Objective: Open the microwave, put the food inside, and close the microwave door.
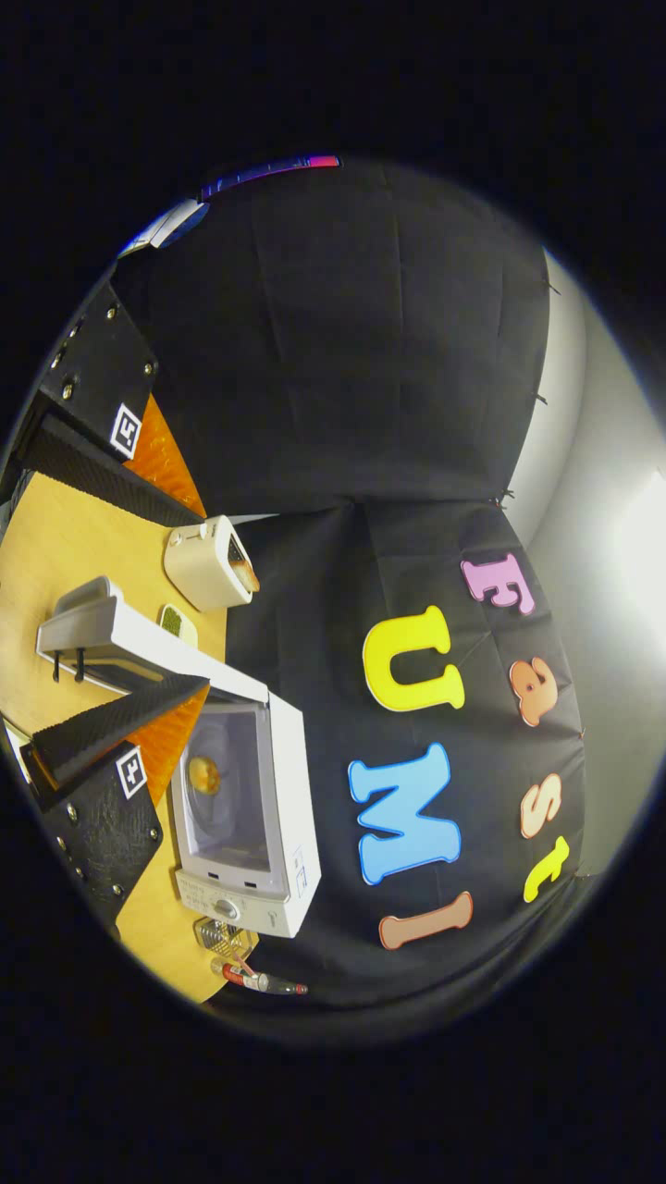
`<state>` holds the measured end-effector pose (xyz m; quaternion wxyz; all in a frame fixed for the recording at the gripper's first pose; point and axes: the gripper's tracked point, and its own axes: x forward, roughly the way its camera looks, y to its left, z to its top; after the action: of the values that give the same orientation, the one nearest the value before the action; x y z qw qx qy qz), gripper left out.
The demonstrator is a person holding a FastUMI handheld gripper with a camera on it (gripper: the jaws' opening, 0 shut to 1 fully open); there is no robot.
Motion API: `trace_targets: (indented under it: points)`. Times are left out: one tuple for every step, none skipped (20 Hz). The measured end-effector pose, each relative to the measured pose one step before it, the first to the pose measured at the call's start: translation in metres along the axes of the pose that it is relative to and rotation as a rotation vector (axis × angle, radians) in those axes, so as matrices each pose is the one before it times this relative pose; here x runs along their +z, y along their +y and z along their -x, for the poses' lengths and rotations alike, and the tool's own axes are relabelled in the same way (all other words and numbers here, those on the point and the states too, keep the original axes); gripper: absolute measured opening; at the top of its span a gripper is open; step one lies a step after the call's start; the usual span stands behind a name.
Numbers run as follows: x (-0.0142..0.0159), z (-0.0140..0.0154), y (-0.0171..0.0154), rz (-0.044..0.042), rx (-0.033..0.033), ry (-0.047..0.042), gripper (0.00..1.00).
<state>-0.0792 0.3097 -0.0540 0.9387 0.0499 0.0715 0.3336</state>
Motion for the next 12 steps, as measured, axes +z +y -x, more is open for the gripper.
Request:
trace_targets:
  points:
    - [-0.00434,-0.00240,0.01306,-0.00023,0.02975,0.01137,0.97]
    - [-0.00597,-0.00346,0.01201,0.00180,0.02620,0.01460,0.97]
    - [-0.00572,-0.00301,0.00992,0.00351,0.02496,0.01733,0.97]
    - [-0.00693,-0.00317,0.00908,0.00038,0.02080,0.01641,0.97]
    - [-0.00761,-0.00302,0.00795,-0.00031,0.01949,0.01598,0.97]
    - [-0.00846,-0.00227,0.00497,0.00077,0.01449,0.01598,0.97]
    - [-0.00830,-0.00271,0.00290,-0.00263,0.01440,0.01878,0.97]
    - [-0.01070,-0.00438,0.00126,-0.00583,0.00951,0.02621,0.94]
    - [-0.00915,-0.00408,0.00116,-0.01256,0.01377,0.02697,0.92]
    - [-0.00817,-0.00400,-0.00042,-0.01516,0.00455,0.02439,0.92]
    - [-0.00558,-0.00215,-0.00355,-0.01301,-0.00253,0.01906,0.92]
    - [-0.00681,-0.00194,-0.00398,-0.01038,-0.00815,0.01649,0.92]
